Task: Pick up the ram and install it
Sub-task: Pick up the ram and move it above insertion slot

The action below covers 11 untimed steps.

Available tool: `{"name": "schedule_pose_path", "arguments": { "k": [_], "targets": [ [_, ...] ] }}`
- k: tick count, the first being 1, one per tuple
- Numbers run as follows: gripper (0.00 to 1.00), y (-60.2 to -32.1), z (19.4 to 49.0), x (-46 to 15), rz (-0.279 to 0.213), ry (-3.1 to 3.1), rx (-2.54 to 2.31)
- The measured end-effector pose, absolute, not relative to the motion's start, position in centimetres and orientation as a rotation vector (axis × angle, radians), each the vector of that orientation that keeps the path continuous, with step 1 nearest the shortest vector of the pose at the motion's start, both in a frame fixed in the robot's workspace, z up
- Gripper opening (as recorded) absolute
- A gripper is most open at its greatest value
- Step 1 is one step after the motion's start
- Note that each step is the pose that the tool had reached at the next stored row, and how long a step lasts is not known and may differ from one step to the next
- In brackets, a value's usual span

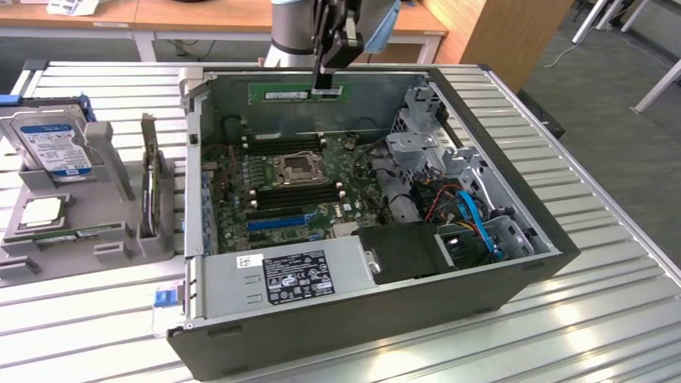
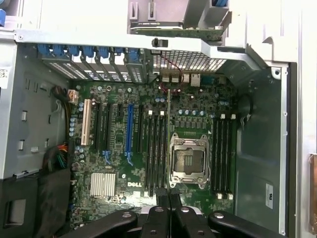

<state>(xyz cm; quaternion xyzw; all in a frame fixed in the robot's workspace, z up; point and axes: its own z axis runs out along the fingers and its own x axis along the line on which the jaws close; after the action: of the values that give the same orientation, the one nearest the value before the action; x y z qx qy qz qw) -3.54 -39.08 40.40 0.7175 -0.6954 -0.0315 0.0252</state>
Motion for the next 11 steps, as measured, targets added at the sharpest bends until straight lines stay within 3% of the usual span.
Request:
{"name": "schedule_pose_path", "arguments": {
  "k": [11],
  "targets": [
    [0.11,-39.1,38.6,-3.5,-0.097,-2.150,2.218]
  ]
}}
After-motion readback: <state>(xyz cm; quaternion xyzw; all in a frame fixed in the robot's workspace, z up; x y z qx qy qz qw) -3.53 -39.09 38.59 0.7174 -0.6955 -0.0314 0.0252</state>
